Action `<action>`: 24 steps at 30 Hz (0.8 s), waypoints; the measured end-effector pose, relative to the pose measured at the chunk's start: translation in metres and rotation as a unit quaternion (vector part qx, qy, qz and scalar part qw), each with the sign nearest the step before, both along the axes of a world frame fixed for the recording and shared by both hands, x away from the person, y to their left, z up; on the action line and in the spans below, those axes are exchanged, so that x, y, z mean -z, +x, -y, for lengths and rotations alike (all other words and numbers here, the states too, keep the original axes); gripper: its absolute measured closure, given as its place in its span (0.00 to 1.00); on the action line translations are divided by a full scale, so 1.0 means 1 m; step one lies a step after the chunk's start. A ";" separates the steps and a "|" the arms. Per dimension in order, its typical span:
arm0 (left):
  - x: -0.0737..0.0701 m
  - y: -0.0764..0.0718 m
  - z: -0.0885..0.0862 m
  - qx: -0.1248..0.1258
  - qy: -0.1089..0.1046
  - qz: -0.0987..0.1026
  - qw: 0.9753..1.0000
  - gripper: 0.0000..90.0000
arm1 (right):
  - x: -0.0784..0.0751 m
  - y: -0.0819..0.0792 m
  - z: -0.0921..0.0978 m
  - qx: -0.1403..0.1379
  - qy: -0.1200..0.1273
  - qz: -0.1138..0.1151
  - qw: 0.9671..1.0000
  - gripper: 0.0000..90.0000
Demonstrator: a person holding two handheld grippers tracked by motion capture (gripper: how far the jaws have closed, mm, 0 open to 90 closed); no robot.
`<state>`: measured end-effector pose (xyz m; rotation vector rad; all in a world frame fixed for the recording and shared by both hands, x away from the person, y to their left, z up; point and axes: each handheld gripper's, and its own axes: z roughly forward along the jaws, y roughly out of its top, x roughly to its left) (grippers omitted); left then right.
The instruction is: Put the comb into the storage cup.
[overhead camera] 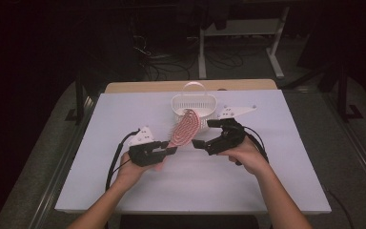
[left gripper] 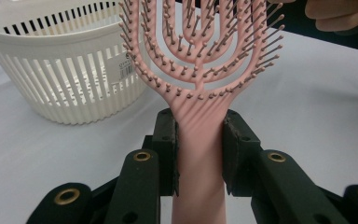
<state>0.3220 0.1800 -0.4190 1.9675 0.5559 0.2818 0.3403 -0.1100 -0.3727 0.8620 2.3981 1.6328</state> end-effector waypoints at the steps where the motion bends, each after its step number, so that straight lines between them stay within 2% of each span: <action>1: 0.000 0.000 0.001 0.001 -0.001 -0.001 1.000 0.78 | -0.001 -0.001 -0.001 -0.001 0.000 -0.001 1.000 0.00; 10: 0.003 -0.006 0.013 0.003 0.009 0.007 1.000 0.78 | 0.000 -0.001 -0.008 0.000 -0.001 0.002 1.000 0.00; 24: 0.007 -0.011 0.024 0.006 0.016 0.015 1.000 0.78 | 0.006 0.001 -0.016 0.014 -0.008 -0.008 1.000 0.00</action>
